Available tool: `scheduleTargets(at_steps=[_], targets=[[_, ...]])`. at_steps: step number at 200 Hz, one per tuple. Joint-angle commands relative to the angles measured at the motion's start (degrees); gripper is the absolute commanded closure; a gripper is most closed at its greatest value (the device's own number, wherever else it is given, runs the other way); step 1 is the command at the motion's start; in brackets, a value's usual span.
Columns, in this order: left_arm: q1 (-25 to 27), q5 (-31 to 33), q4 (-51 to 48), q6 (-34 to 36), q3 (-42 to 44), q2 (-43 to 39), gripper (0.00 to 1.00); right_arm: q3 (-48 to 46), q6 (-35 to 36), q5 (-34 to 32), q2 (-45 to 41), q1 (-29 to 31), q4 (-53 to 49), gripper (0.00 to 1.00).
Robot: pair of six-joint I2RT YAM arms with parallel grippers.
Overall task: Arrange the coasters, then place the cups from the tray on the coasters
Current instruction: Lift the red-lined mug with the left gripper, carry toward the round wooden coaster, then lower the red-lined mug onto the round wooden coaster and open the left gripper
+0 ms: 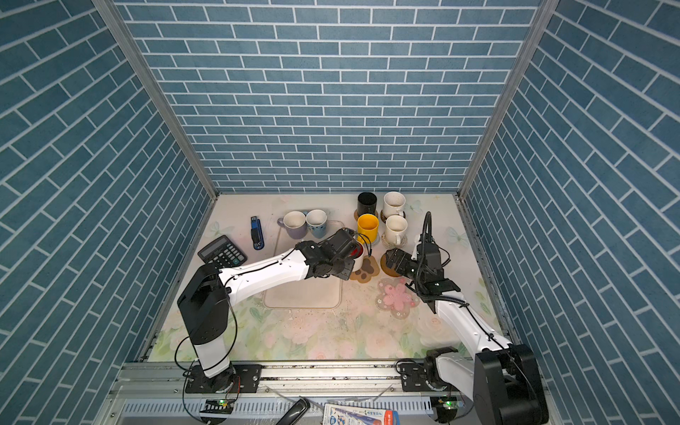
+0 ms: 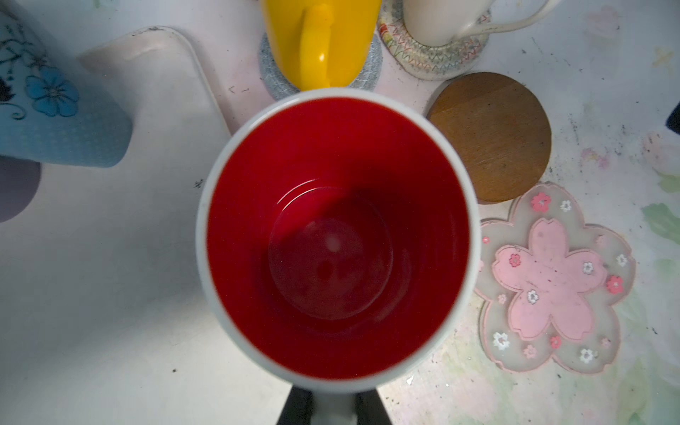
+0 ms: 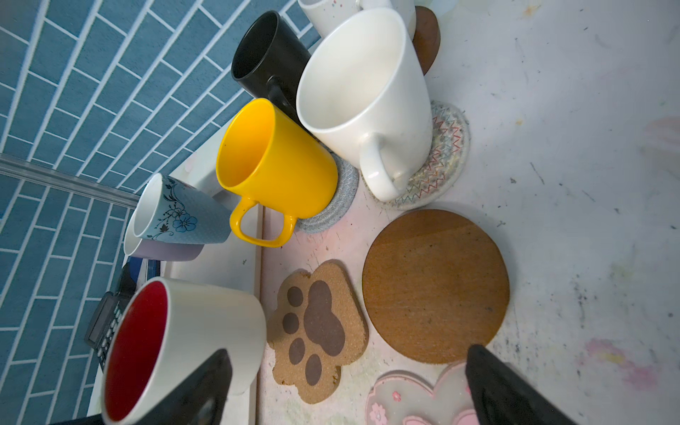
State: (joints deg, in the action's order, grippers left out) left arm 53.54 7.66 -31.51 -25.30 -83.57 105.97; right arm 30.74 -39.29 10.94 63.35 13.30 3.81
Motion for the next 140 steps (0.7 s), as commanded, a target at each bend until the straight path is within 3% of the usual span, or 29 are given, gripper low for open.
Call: scheduleTargets(at_steps=[1,140], targets=[[1.02,-0.36,4.29,-0.63,-2.72,0.44,1.0,-1.63,-2.09,0.54,-1.3,-0.62,1.23,0.01],[4.04,-4.44,6.5,0.75,-15.69,13.05,1.0,-4.63,-7.54,2.35,-1.86,-10.64,0.97,0.01]])
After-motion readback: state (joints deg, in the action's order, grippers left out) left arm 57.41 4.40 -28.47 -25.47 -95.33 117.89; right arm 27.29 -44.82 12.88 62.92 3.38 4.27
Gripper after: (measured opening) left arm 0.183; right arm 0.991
